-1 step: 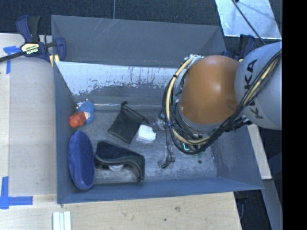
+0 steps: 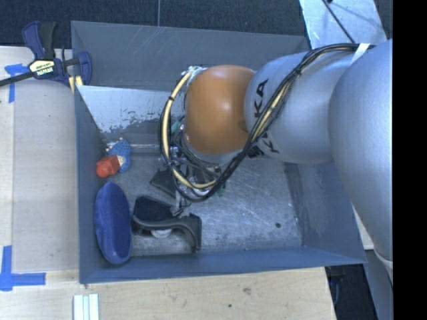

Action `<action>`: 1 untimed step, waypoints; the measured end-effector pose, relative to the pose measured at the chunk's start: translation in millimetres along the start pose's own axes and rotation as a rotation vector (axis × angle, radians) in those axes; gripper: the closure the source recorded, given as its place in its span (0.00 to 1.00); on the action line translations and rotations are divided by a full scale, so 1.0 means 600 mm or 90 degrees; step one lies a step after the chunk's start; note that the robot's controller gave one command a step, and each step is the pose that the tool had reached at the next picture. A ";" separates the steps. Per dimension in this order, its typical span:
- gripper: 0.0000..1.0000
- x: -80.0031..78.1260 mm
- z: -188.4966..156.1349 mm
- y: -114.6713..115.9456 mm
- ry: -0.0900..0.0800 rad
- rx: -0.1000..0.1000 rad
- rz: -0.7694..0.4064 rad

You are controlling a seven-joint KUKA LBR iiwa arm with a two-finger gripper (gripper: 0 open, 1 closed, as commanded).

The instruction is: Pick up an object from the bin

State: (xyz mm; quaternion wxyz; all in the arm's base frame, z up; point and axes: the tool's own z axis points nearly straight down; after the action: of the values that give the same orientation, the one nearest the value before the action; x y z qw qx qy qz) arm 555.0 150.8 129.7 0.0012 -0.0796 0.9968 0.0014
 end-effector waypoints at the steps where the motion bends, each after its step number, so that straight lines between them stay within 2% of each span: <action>1: 0.00 -0.032 0.101 -0.128 0.001 0.003 0.111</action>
Offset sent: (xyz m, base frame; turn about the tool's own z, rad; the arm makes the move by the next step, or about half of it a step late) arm 0.0308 -0.0695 -0.0597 0.1727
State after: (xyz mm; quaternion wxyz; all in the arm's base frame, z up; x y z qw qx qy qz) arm 586.3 78.2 69.0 0.0003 0.0074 1.0000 -0.0011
